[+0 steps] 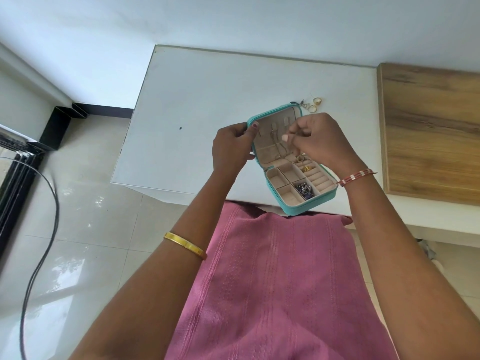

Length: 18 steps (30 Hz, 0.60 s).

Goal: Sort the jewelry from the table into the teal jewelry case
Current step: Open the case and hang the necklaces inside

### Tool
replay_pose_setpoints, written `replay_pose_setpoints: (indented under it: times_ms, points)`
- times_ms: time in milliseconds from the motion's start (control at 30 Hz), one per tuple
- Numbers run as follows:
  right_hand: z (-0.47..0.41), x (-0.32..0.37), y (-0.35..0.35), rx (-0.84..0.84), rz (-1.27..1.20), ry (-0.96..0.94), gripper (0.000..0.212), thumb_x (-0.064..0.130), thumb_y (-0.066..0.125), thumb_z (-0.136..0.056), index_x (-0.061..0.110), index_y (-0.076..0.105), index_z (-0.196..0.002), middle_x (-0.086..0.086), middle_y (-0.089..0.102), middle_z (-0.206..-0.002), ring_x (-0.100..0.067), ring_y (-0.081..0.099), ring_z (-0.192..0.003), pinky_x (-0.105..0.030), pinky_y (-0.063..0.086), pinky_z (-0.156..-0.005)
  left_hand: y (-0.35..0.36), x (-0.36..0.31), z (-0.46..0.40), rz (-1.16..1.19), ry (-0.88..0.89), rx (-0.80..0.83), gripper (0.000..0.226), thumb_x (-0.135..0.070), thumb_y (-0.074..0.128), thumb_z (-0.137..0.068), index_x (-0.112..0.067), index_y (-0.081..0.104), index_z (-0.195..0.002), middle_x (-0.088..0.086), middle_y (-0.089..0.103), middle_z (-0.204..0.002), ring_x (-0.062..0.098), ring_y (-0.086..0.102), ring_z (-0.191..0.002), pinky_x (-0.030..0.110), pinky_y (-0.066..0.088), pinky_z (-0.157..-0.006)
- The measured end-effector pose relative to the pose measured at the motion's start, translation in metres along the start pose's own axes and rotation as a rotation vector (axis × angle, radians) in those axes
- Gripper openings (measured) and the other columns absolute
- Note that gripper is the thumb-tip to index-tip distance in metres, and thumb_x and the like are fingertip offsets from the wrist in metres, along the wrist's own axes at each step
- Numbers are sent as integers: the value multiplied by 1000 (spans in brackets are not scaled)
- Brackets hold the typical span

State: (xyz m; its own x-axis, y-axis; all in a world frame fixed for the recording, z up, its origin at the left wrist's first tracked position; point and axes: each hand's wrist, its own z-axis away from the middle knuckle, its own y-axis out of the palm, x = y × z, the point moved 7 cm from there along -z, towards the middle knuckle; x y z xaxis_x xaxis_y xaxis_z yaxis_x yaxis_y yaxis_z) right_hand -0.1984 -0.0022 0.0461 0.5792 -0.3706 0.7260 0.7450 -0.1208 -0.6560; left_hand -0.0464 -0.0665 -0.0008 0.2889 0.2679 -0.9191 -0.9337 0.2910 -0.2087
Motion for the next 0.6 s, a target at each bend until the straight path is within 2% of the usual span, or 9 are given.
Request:
replay_pose_setpoints:
  times_ms: [67,267,367,433,533,600]
  points:
    - [-1,2,4,40,-77,-18,10,11,63,-85,11,62,-75,-3,64,-62,9,54,-50,2,38,-63,1,1,0,-7,0,1,23,-25,57,-92,-10,70,-102,7,69,-85,24,65,-68,39,58,-69]
    - [-3,16,13,84,-94,-90,8,6,68,-79,13,68,-83,8,63,-68,14,54,-52,0,37,-53,6,1,3,-20,-3,25,25,-26,57,-92,-9,70,-105,7,69,-84,24,65,-70,36,57,-66]
    - [-4,20,12,62,-64,-130,12,6,71,-75,14,63,-78,4,60,-63,8,51,-49,-4,38,-53,8,0,4,-29,-1,32,24,-26,57,-92,-10,70,-103,5,67,-81,25,65,-70,37,58,-67]
    - [-6,18,8,4,39,-143,15,6,69,-76,15,58,-78,1,59,-62,3,50,-50,-13,40,-54,8,0,5,-29,-4,28,22,-27,57,-91,-12,71,-98,4,67,-79,25,65,-68,38,58,-68]
    - [-8,10,3,8,181,-93,14,6,59,-83,12,60,-95,-10,68,-82,-18,61,-71,-26,49,-69,7,0,5,-43,1,23,23,-28,57,-91,-12,71,-101,4,68,-83,24,64,-67,39,58,-69]
    - [-7,6,0,52,260,-42,18,6,55,-86,4,62,-102,-15,69,-91,-25,62,-81,-28,50,-75,7,-1,6,-45,2,24,25,-27,57,-92,-10,70,-104,8,70,-88,24,64,-68,39,58,-69]
